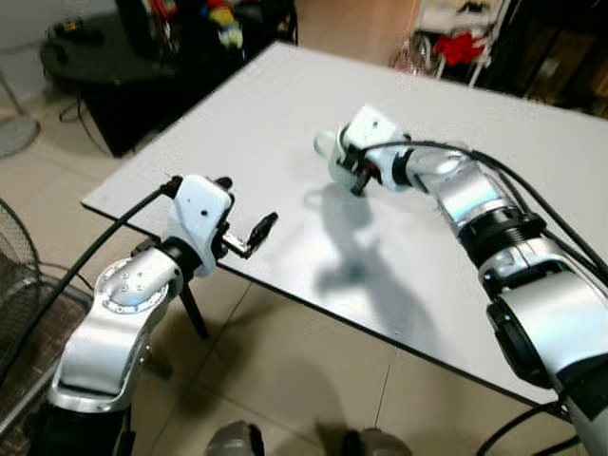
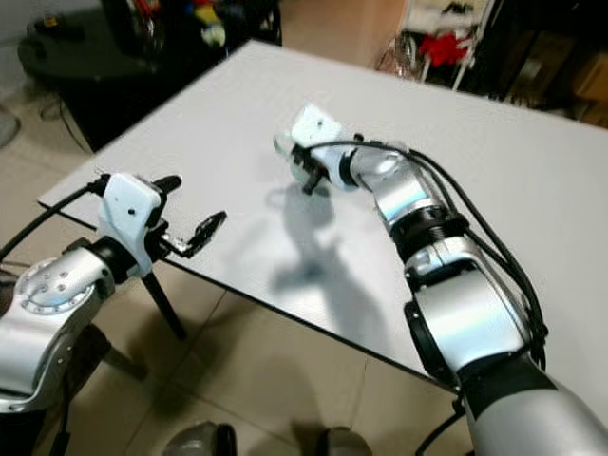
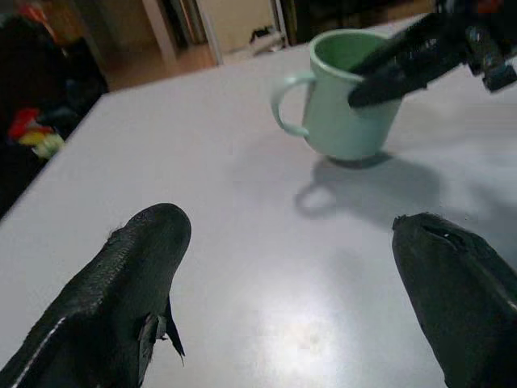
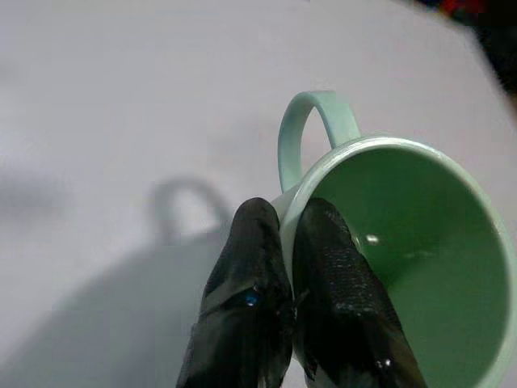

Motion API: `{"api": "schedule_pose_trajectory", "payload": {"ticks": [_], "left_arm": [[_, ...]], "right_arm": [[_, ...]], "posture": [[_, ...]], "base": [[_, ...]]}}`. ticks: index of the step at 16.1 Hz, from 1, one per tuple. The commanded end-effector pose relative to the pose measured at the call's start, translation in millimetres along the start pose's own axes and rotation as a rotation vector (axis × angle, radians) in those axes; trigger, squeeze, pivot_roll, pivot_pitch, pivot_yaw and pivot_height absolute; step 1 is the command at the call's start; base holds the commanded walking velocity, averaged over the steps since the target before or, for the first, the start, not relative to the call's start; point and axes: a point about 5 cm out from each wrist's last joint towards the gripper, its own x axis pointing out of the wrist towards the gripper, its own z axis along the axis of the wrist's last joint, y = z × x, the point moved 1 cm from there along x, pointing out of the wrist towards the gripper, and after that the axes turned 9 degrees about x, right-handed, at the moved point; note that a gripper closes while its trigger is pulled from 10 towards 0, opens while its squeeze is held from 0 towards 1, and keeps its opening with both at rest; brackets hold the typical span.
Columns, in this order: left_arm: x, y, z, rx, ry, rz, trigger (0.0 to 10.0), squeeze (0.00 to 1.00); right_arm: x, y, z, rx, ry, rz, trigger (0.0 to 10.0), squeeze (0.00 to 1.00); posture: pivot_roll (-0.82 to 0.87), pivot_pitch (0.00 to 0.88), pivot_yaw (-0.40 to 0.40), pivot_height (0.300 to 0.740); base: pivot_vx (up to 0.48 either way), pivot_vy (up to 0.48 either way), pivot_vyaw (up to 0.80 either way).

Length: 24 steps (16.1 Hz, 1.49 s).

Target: Setting the table

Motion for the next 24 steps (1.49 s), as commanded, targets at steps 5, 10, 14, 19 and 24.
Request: {"api": "schedule_pose_trajectory", "payload": {"ticks": [5,10,14,19,24], "left_arm": [[-9.1,8.6,4,-0.01,0.006,0.092,10.0,0.0],[-4.3,9.7,4,-0.05,0.005,0.167,10.0,0.0],[-2.7,8.2,4,-0.037,0.005,0.153,10.0,0.0],[-19.5,-14.8,9,-0.007,0.012,-0.105,10.0,0.0],[-19.1,-10.0,9,-0.011,0.019,-0.074,10.0,0.0]], "right_arm": [[-0.9,-6.8,9,-0.058,-0.025,-0.025,10.0,0.0],[-10.9,-11.9,16,0.035,-0.154,0.021,10.0,0.0],[-10.8,-13.6,17,0.019,-0.14,0.01,10.0,0.0],[-0.1,-10.1,33,-0.044,-0.093,-0.034,10.0,0.0],[2.5,-4.4,34,-0.021,-0.109,0.014,10.0,0.0]], "posture": [[0.0,0.192,-0.019,0.74],[-0.02,0.155,0.012,0.74],[-0.02,0.155,0.017,0.74],[0.02,0.2,-0.002,0.74],[0.02,0.19,-0.008,0.74]], "base": [[0.0,0.0,0.0],[0.0,0.0,0.0],[0.0,0.0,0.0],[0.0,0.0,0.0],[0.0,0.0,0.0]]}}
